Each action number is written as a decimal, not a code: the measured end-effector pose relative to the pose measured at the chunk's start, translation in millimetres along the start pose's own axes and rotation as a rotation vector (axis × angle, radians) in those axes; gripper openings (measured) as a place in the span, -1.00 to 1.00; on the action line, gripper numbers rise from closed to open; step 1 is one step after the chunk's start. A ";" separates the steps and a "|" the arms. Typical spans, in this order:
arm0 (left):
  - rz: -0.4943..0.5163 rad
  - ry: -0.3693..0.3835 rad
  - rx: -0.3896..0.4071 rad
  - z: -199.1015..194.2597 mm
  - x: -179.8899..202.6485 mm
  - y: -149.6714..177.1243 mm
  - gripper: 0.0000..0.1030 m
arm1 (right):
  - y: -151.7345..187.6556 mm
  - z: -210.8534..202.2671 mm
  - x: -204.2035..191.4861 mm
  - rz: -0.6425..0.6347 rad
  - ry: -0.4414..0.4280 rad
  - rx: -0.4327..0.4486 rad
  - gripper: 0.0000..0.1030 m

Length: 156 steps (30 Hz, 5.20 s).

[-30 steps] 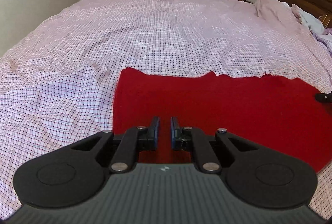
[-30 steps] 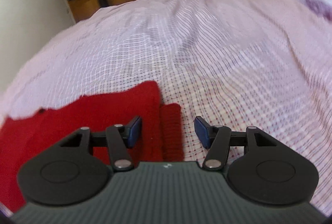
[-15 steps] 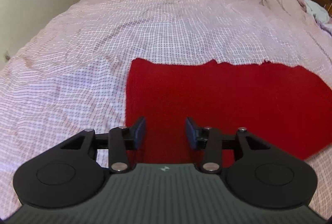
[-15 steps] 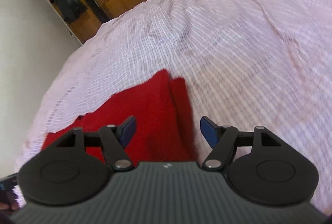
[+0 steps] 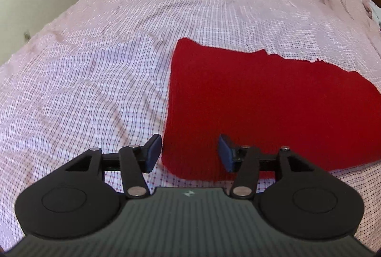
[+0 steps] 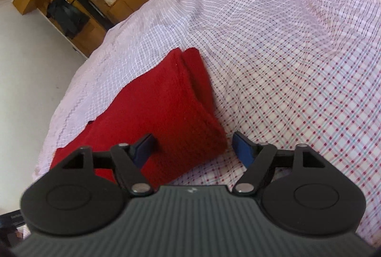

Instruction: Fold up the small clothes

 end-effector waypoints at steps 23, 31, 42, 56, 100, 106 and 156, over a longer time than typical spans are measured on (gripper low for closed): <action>-0.101 -0.011 -0.033 8.2 -4.5 12.3 0.29 | 3.2 18.8 -9.8 0.141 -0.170 0.087 0.63; -0.109 0.009 -0.035 10.1 -7.4 14.3 0.33 | -10.0 33.3 -3.0 0.220 -0.118 0.138 -0.01; -0.064 0.003 -0.005 2.1 -32.9 5.1 0.33 | -37.8 29.8 -37.6 0.151 -0.103 0.200 -0.32; 0.026 -0.013 -0.020 6.9 -72.0 -23.8 0.33 | -65.4 28.2 -159.3 -0.121 -0.207 0.182 -0.34; -0.214 0.068 -0.056 17.8 -167.2 -1.0 0.33 | 146.2 118.3 -318.1 -1.020 -0.161 -0.123 -0.09; -0.208 0.141 0.010 -8.9 -141.2 -29.2 0.33 | 140.5 81.7 -315.3 -0.895 -0.270 -0.144 0.09; -0.186 0.107 0.005 33.2 -47.5 -46.2 0.03 | 46.0 129.2 -198.2 -0.305 -0.272 -0.273 0.12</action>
Point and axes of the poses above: each gripper's, at about its wrist camera, not at the fingertips, and z roughly the way its jaws point, x to its right, y to its underside, the point moved 8 cm from there along z, roughly the way its jaws point, and after that the axes turned 9 degrees about -y, right-handed, at the moved point
